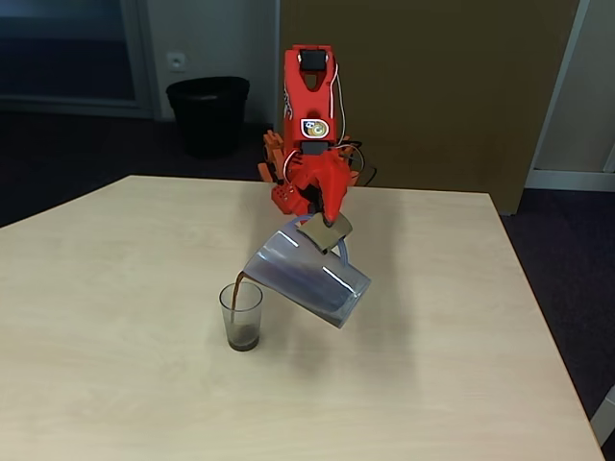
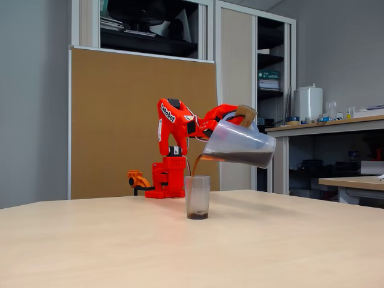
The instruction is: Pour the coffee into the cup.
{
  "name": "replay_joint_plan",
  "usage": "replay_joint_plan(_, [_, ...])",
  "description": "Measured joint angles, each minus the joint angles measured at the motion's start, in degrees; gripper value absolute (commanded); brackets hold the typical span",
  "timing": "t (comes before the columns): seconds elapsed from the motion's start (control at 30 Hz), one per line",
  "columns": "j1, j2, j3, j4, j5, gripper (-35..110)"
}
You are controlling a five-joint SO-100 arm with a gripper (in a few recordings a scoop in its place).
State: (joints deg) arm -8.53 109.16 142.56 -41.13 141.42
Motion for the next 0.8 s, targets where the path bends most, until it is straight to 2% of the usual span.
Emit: replay_joint_plan(0.8, [0.0,-3.1,0.0,-2.6,2.0,0])
